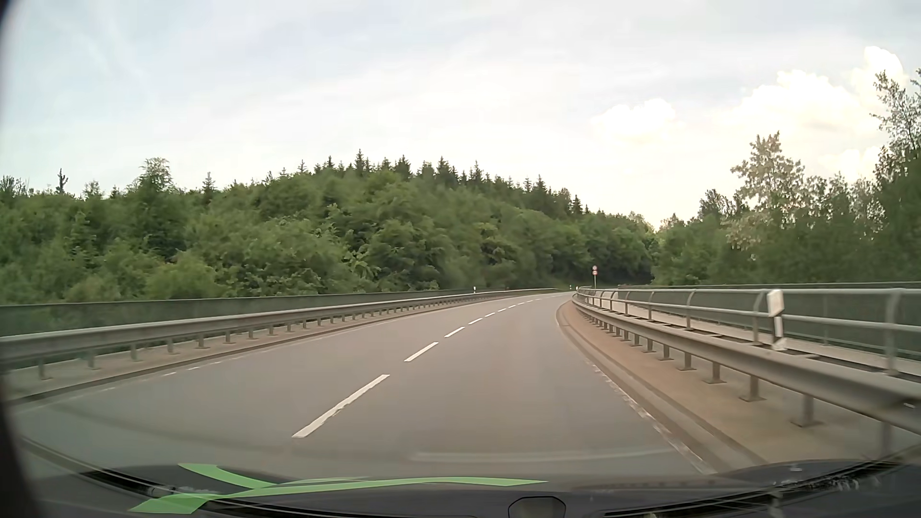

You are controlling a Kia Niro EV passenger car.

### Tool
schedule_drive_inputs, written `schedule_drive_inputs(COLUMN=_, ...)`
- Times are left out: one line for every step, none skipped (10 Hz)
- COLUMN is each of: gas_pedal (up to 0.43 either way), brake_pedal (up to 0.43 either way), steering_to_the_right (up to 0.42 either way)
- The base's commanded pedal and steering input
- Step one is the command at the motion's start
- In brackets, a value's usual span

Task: Follow the waypoints while adhering to traffic rules and regulations

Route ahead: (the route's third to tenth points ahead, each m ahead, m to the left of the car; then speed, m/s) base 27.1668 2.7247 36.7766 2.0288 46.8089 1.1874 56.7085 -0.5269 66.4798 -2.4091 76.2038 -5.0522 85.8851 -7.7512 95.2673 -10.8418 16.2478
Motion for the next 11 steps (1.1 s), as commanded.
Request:
schedule_drive_inputs(gas_pedal=0.15, brake_pedal=0.0, steering_to_the_right=0.016)
schedule_drive_inputs(gas_pedal=0.15, brake_pedal=0.0, steering_to_the_right=0.016)
schedule_drive_inputs(gas_pedal=0.15, brake_pedal=0.0, steering_to_the_right=0.016)
schedule_drive_inputs(gas_pedal=0.15, brake_pedal=0.0, steering_to_the_right=0.016)
schedule_drive_inputs(gas_pedal=0.15, brake_pedal=0.0, steering_to_the_right=0.016)
schedule_drive_inputs(gas_pedal=0.15, brake_pedal=0.0, steering_to_the_right=0.016)
schedule_drive_inputs(gas_pedal=0.15, brake_pedal=0.0, steering_to_the_right=0.016)
schedule_drive_inputs(gas_pedal=0.15, brake_pedal=0.0, steering_to_the_right=0.016)
schedule_drive_inputs(gas_pedal=0.15, brake_pedal=0.0, steering_to_the_right=0.016)
schedule_drive_inputs(gas_pedal=0.15, brake_pedal=0.0, steering_to_the_right=0.015)
schedule_drive_inputs(gas_pedal=0.15, brake_pedal=0.0, steering_to_the_right=0.014)
